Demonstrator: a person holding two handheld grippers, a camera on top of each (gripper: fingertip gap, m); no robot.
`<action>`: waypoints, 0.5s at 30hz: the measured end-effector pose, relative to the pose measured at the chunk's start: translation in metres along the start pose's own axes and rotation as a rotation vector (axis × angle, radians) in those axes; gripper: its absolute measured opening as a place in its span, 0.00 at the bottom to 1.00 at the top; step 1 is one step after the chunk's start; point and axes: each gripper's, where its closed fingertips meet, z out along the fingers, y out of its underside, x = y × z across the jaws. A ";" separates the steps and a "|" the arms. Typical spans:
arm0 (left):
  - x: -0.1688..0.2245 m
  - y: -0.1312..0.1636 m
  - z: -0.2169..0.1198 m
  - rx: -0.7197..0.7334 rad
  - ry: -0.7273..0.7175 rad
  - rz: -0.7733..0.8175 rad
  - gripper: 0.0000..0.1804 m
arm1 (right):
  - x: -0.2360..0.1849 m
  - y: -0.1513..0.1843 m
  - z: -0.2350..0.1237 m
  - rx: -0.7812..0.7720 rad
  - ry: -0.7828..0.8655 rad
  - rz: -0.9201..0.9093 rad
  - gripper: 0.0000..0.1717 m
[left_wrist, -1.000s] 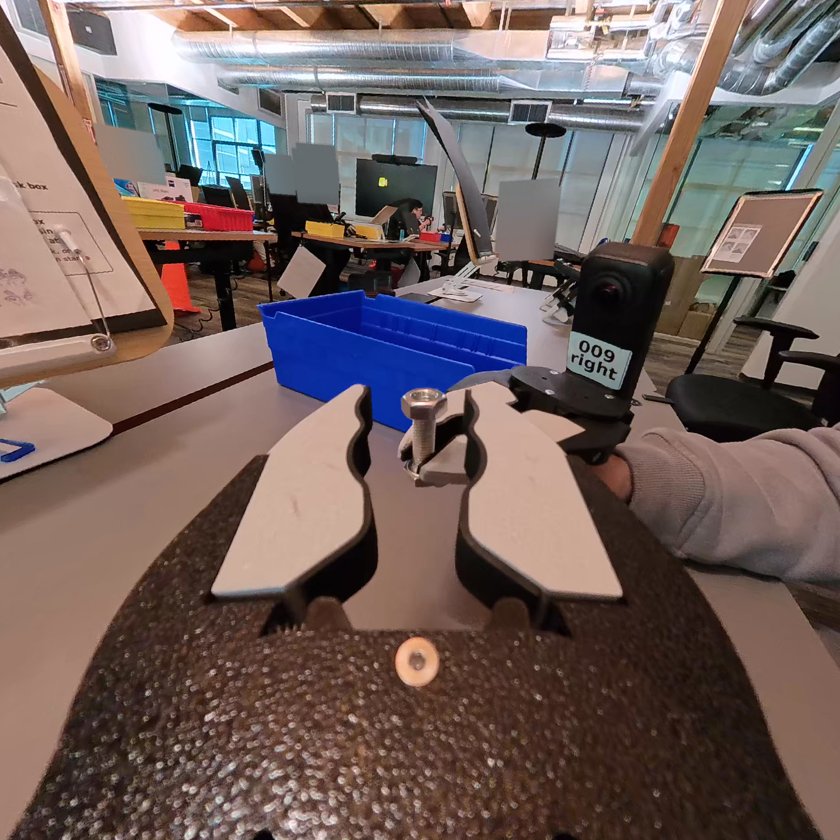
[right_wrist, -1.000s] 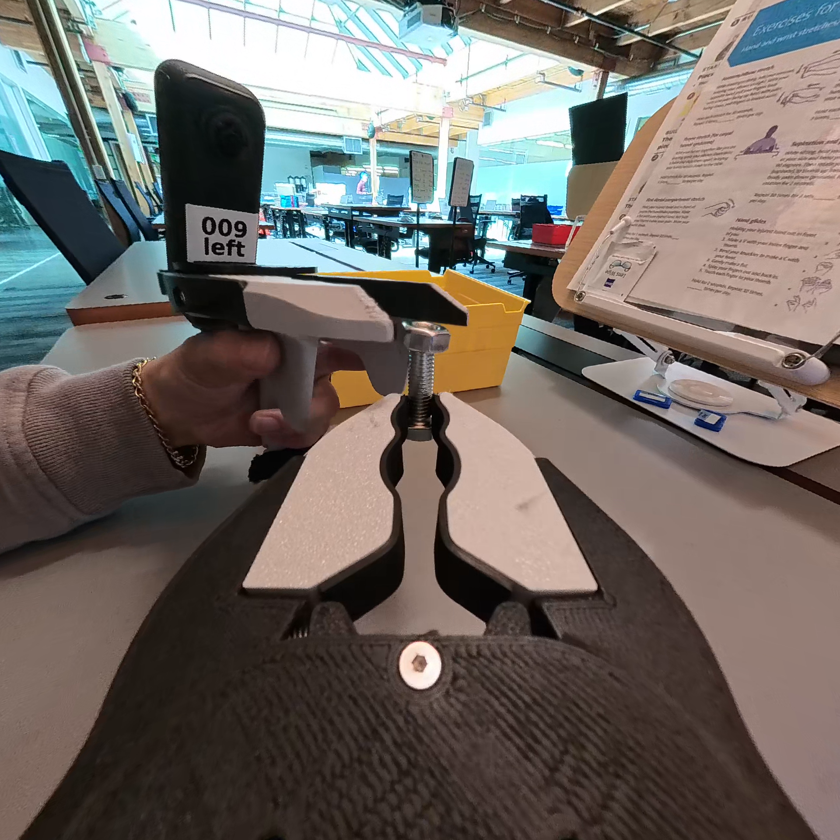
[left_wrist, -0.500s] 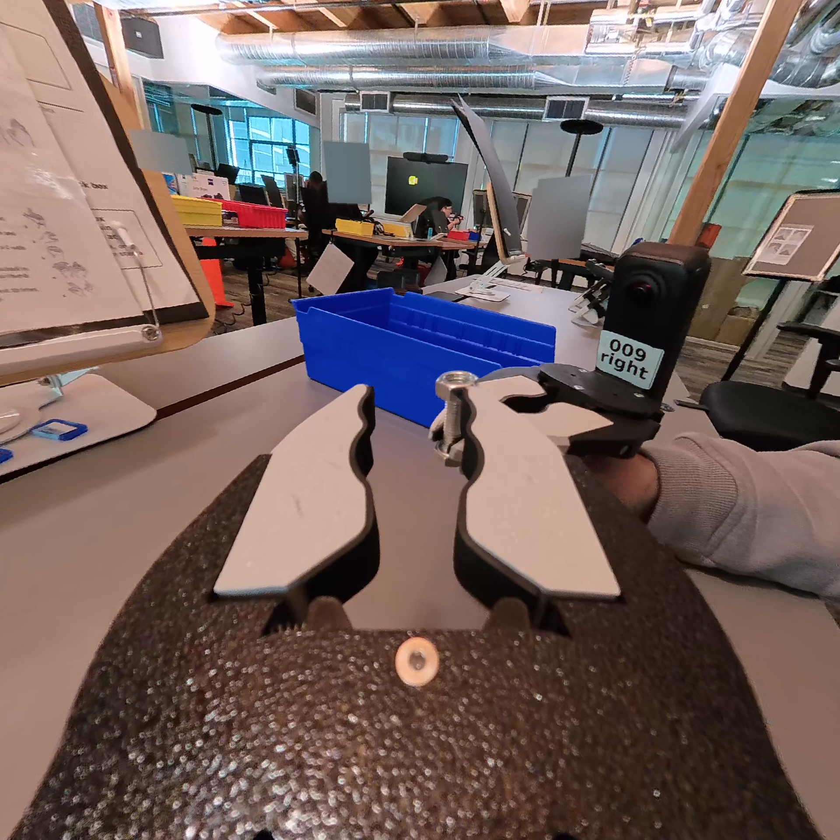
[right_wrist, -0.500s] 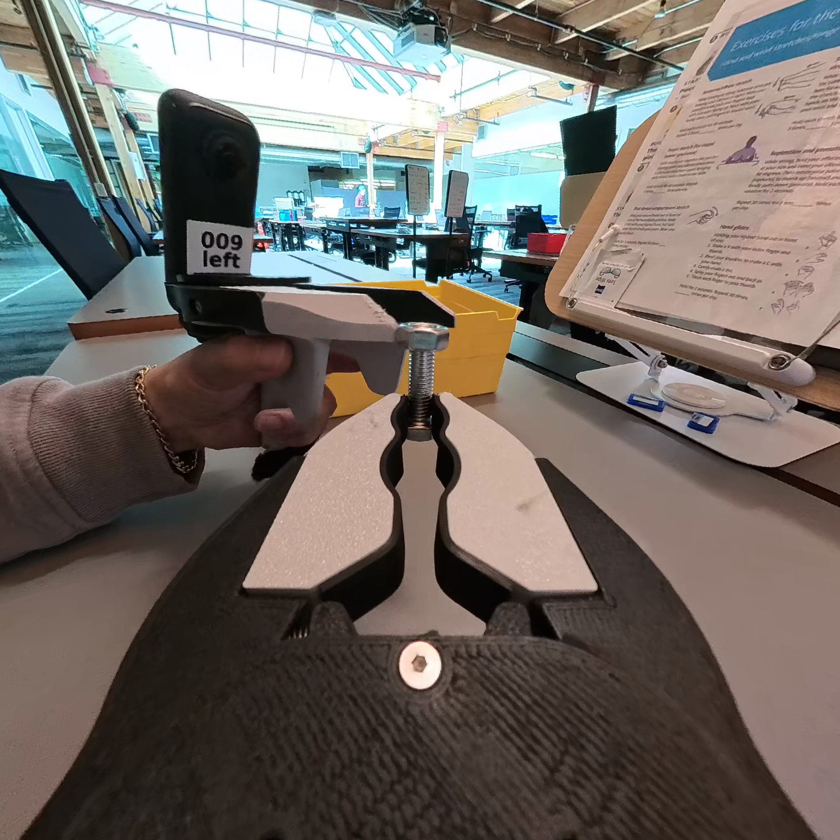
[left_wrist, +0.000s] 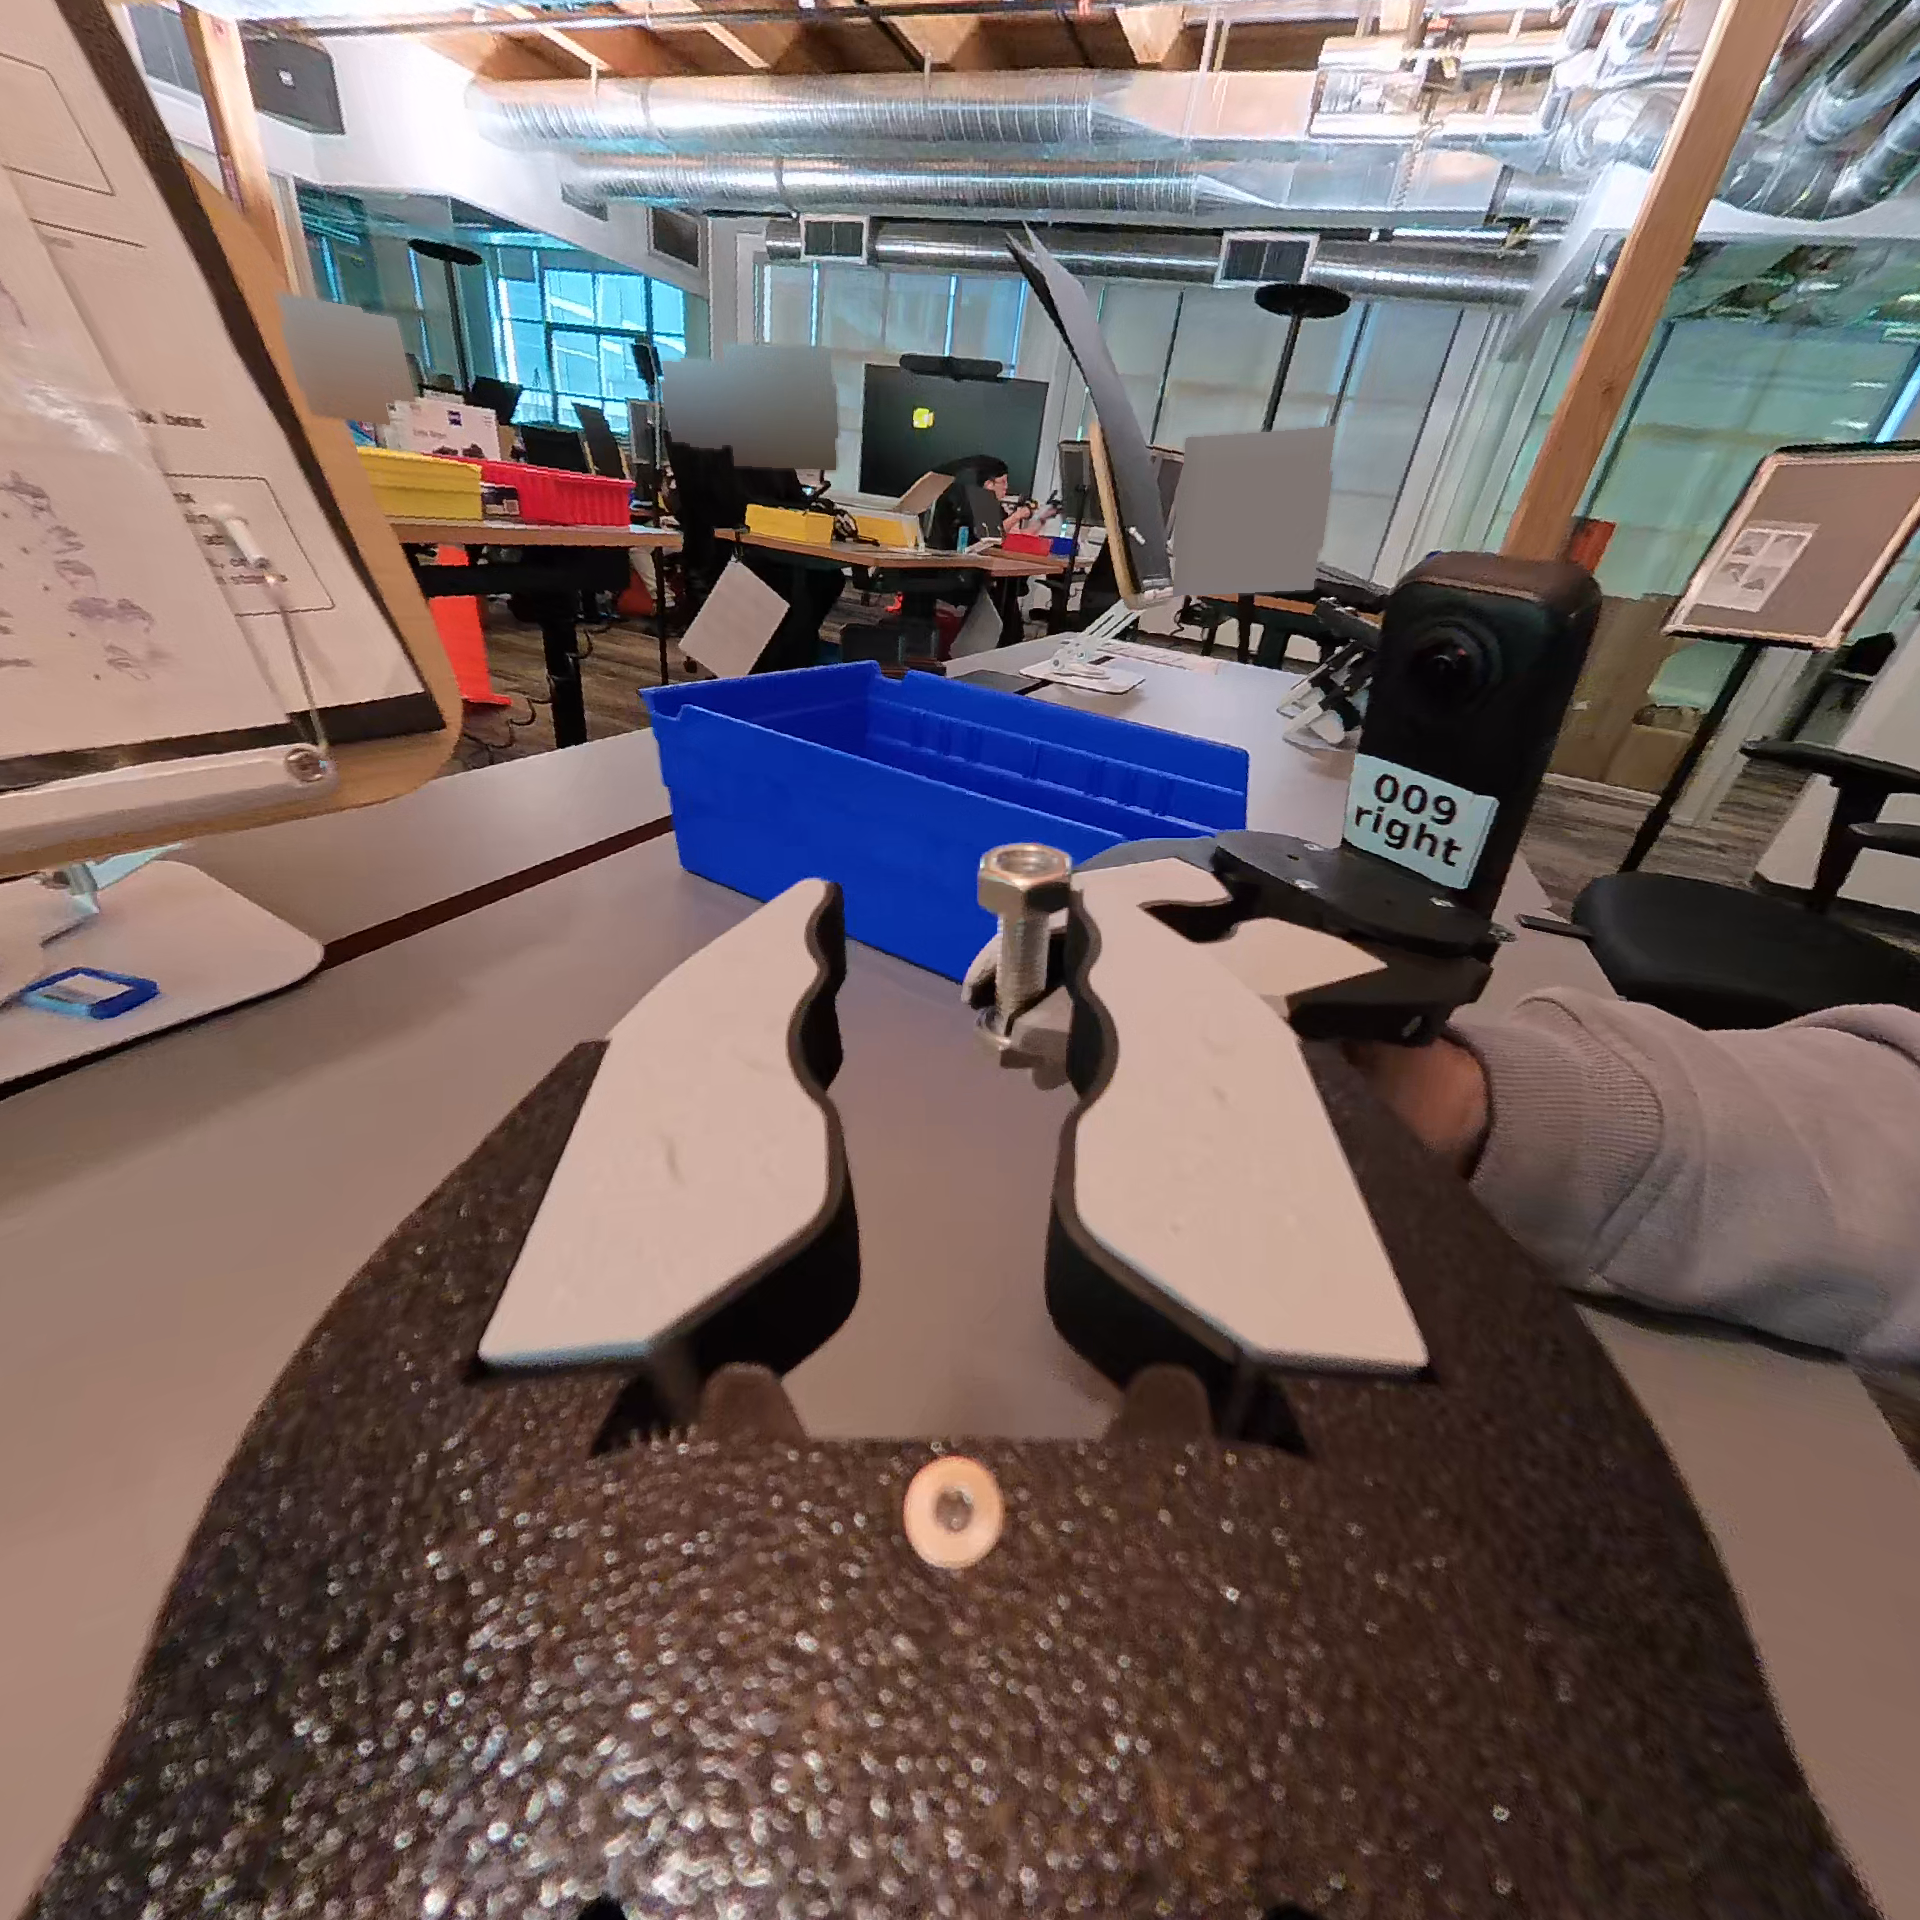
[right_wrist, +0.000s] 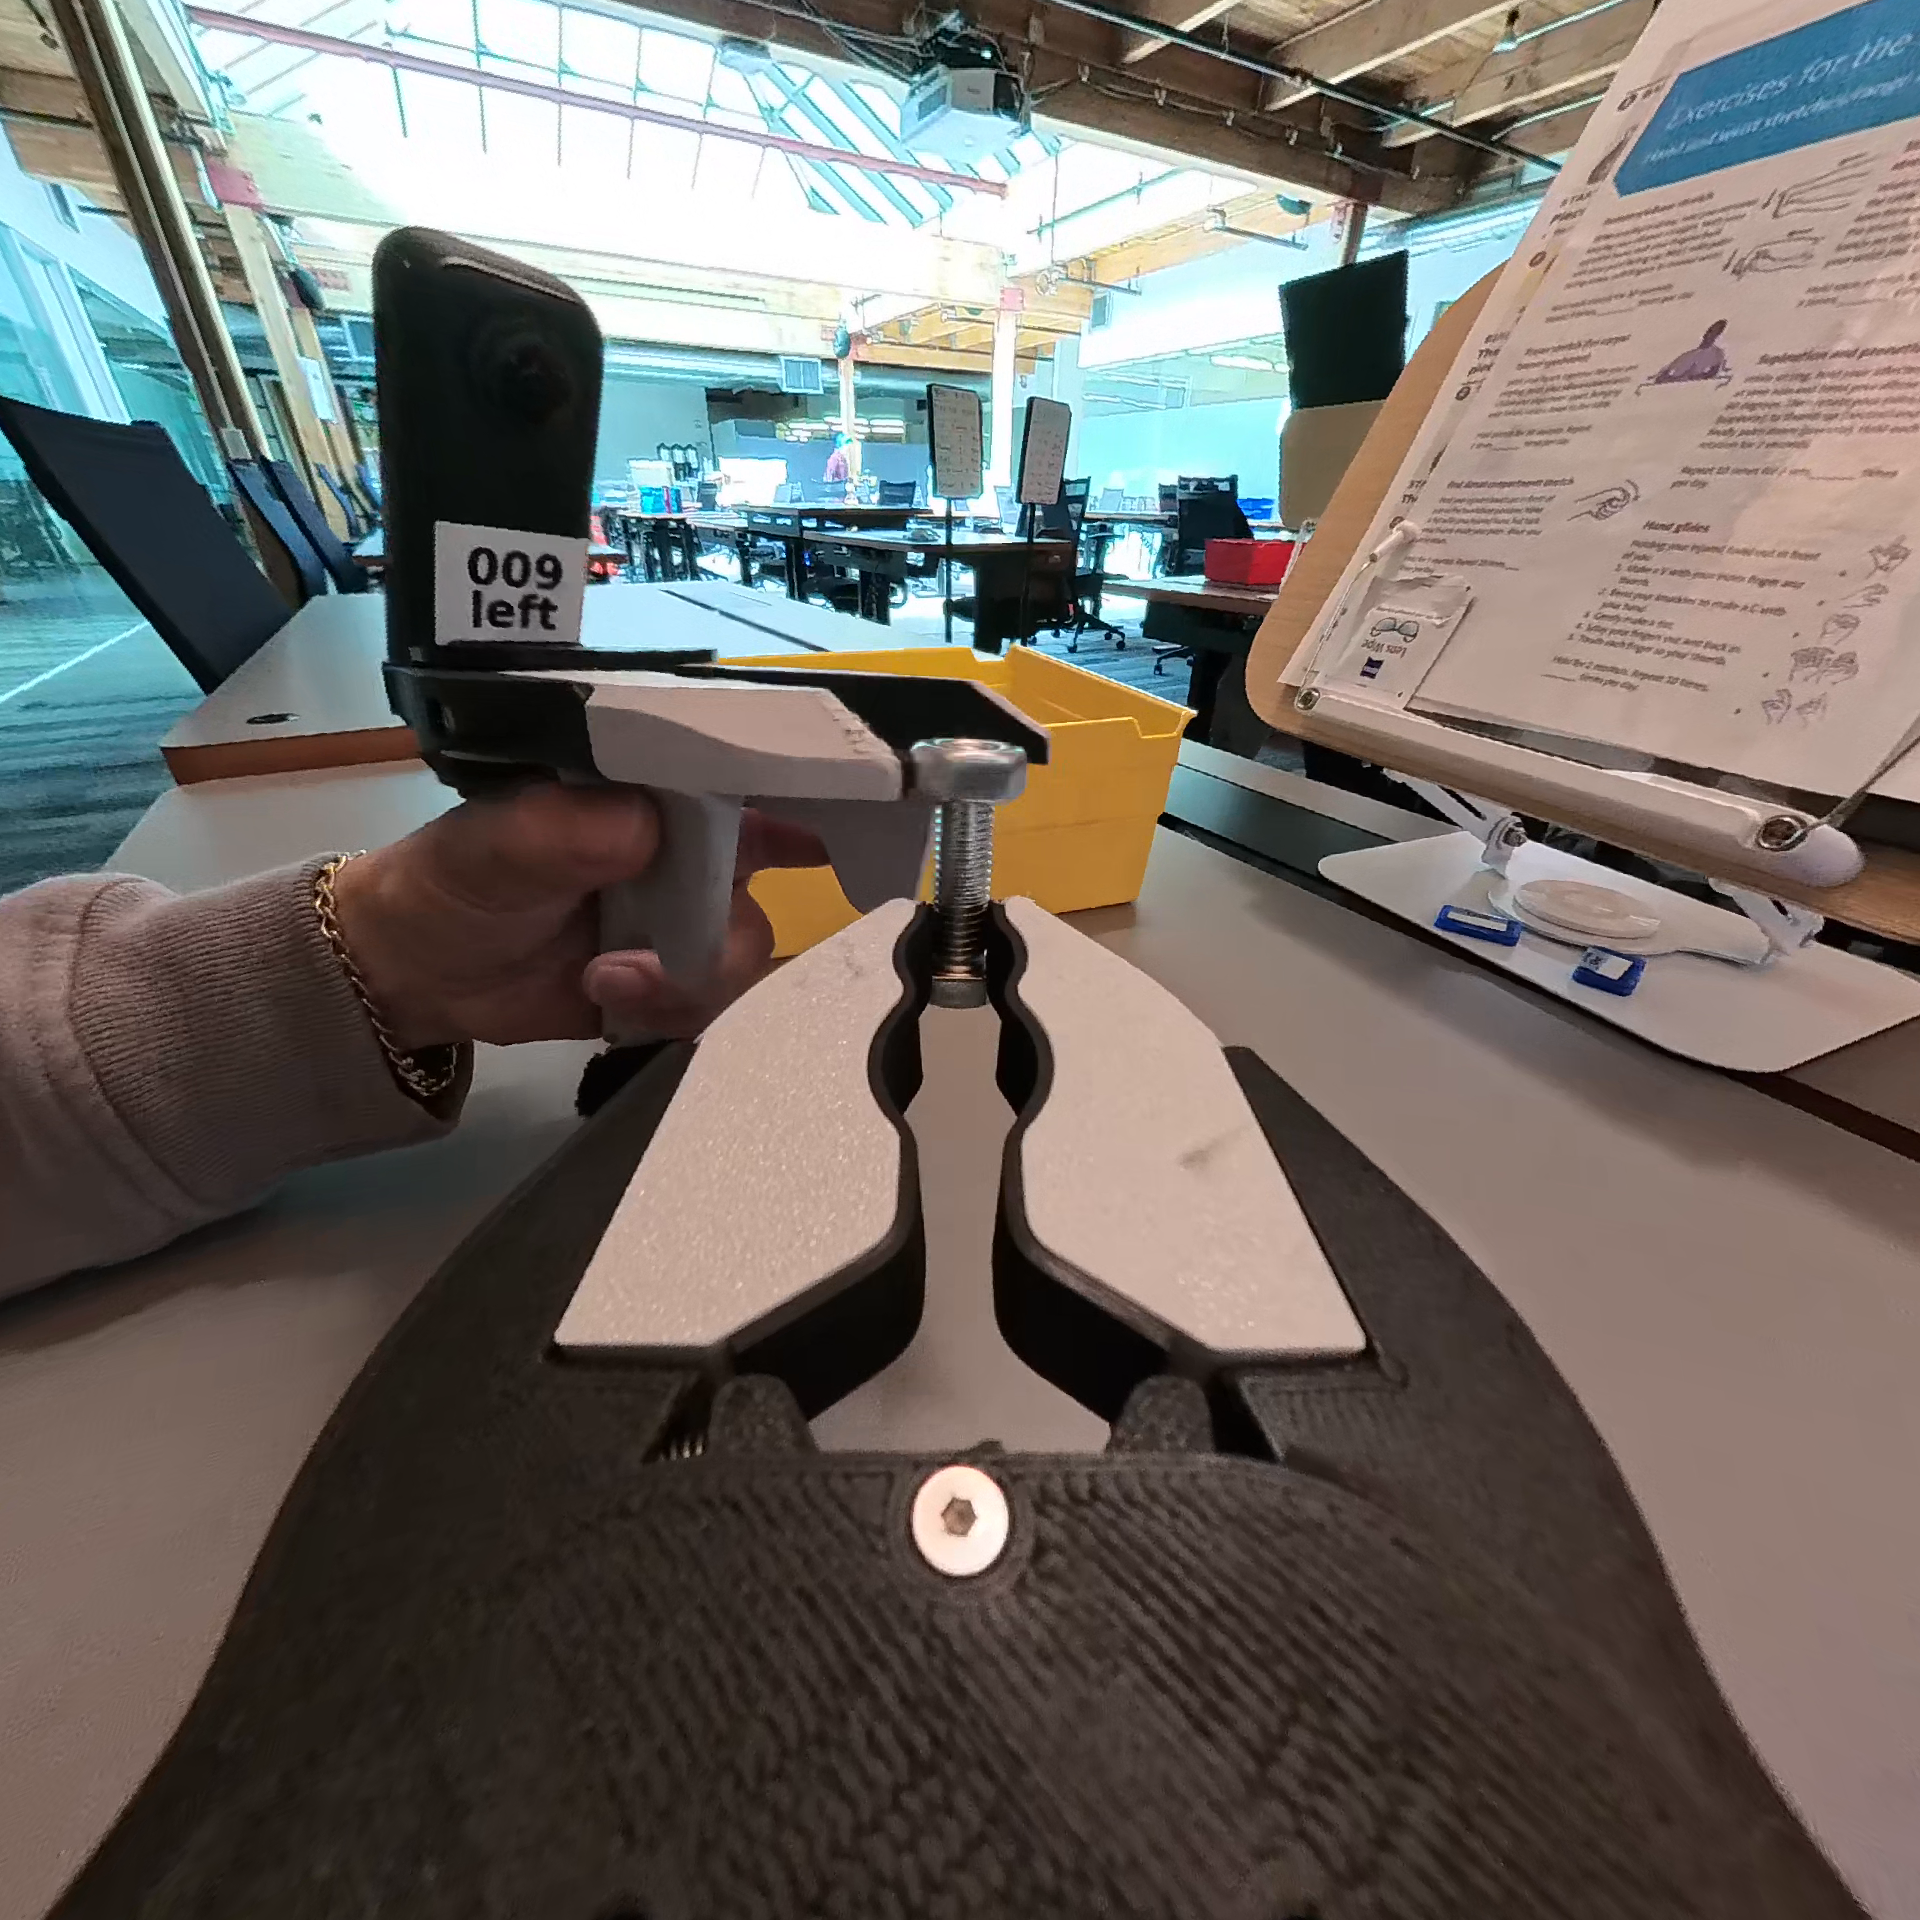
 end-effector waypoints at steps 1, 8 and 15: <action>-0.003 0.000 -0.002 0.000 -0.017 0.004 0.21 | 0.001 -0.001 0.000 0.004 -0.001 0.005 0.05; 0.006 -0.010 -0.001 0.064 0.025 -0.024 0.22 | -0.002 -0.001 0.001 0.004 -0.012 0.008 0.05; -0.001 -0.004 0.001 0.036 -0.018 -0.018 0.24 | -0.001 -0.001 0.000 0.008 -0.005 0.012 0.05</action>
